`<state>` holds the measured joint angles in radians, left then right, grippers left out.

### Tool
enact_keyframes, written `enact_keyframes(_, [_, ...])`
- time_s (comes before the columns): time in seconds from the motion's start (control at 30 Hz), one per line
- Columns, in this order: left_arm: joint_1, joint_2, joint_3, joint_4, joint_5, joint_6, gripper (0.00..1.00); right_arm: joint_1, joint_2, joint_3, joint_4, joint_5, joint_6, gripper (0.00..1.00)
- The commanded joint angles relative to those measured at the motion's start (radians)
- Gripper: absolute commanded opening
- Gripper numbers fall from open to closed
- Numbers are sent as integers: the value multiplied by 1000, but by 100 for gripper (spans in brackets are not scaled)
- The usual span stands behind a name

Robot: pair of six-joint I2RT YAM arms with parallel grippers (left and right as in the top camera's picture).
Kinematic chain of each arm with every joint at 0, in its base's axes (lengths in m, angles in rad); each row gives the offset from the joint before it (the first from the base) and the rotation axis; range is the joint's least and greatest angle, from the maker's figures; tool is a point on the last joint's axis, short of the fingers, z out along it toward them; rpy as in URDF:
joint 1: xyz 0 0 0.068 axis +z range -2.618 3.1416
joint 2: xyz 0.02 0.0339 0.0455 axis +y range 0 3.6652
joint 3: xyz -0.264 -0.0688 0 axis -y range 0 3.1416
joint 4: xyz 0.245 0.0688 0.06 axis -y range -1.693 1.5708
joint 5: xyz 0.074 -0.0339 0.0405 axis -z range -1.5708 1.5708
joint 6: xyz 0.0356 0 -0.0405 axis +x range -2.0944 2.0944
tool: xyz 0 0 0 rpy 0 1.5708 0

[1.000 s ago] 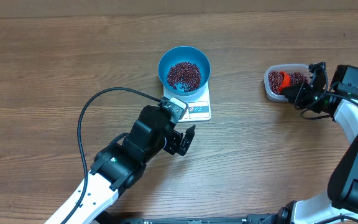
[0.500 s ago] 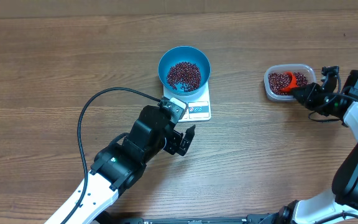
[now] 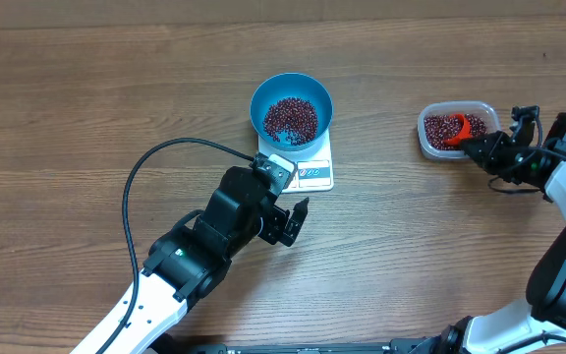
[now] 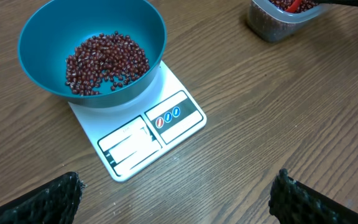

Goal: Scoop item into bowl and weigh 150g on scale
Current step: 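Lift the filled scoop and carry it over the blue bowl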

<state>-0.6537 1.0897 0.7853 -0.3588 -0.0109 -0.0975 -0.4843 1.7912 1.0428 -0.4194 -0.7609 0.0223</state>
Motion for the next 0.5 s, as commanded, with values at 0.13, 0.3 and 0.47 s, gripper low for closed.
enact_keyframes(0.13, [5, 0, 24, 5, 1, 8, 100, -72, 6, -10, 4, -224, 1, 4])
enact_keyframes(0.3, [5, 0, 24, 5, 1, 8, 99, -127, 6, -10, 3, -339, 0, 4])
enact_keyframes(0.47, [5, 0, 24, 5, 1, 8, 100, -151, 6, -10, 4, -414, 0, 4])
